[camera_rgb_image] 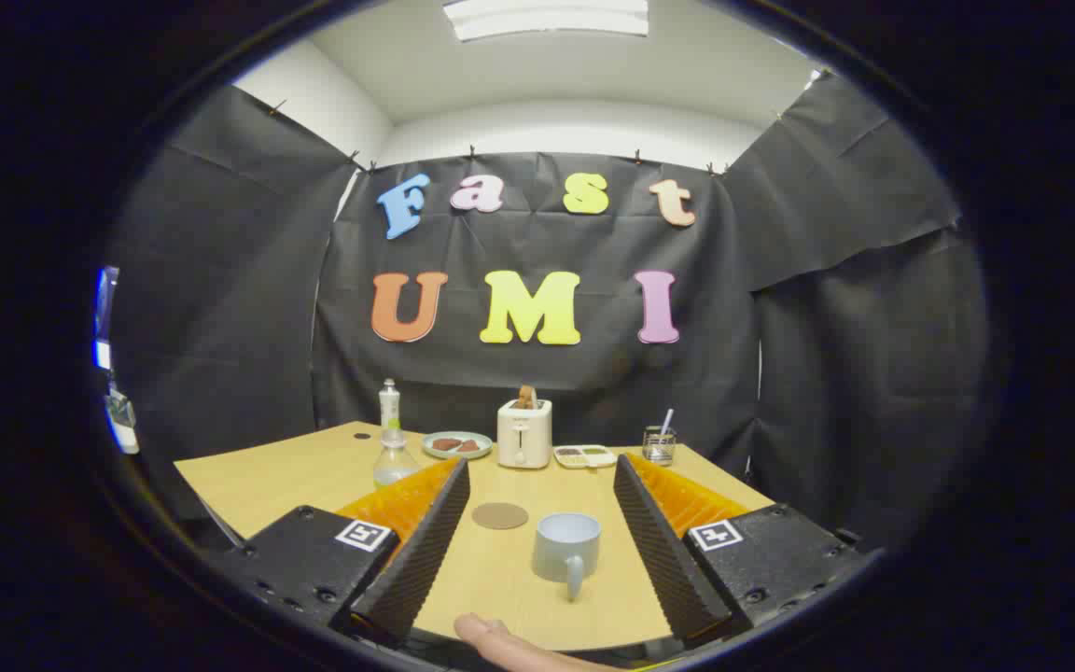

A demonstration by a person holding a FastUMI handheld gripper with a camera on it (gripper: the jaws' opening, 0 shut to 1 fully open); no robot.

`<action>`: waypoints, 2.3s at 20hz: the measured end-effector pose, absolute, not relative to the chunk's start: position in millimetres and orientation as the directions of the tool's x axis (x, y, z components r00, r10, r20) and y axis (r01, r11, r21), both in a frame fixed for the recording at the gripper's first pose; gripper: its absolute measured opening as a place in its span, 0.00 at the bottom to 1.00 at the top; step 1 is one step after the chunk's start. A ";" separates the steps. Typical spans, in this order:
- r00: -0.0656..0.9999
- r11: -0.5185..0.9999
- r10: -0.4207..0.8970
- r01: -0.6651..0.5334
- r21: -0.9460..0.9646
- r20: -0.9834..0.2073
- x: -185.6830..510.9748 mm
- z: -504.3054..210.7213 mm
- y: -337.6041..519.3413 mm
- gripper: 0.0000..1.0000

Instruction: Take the bottle from table, then pour the juice into the cup, finally place the bottle on the coaster

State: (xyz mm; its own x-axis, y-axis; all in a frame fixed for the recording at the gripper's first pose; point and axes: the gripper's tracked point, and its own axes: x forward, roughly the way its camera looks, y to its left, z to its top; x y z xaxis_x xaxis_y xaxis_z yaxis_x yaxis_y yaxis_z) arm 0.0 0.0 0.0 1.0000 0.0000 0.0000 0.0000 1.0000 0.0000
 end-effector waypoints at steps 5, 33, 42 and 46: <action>1.000 0.999 0.024 -0.023 0.034 -0.014 12.7 -4.4 -0.4 1.00; 0.994 0.999 0.017 -0.013 0.032 -0.104 -18.3 -42.1 28.2 1.00; 0.987 0.991 0.127 -0.124 0.042 -0.095 21.7 -68.1 98.8 1.00; 0.985 0.989 0.147 -0.148 -0.005 -0.086 44.3 -82.5 128.4 1.00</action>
State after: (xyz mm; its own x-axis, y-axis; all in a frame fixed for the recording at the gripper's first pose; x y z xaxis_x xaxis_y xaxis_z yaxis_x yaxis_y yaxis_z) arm 44.3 128.4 -82.5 0.9854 0.1473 -0.0859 -0.1482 0.9889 -0.0050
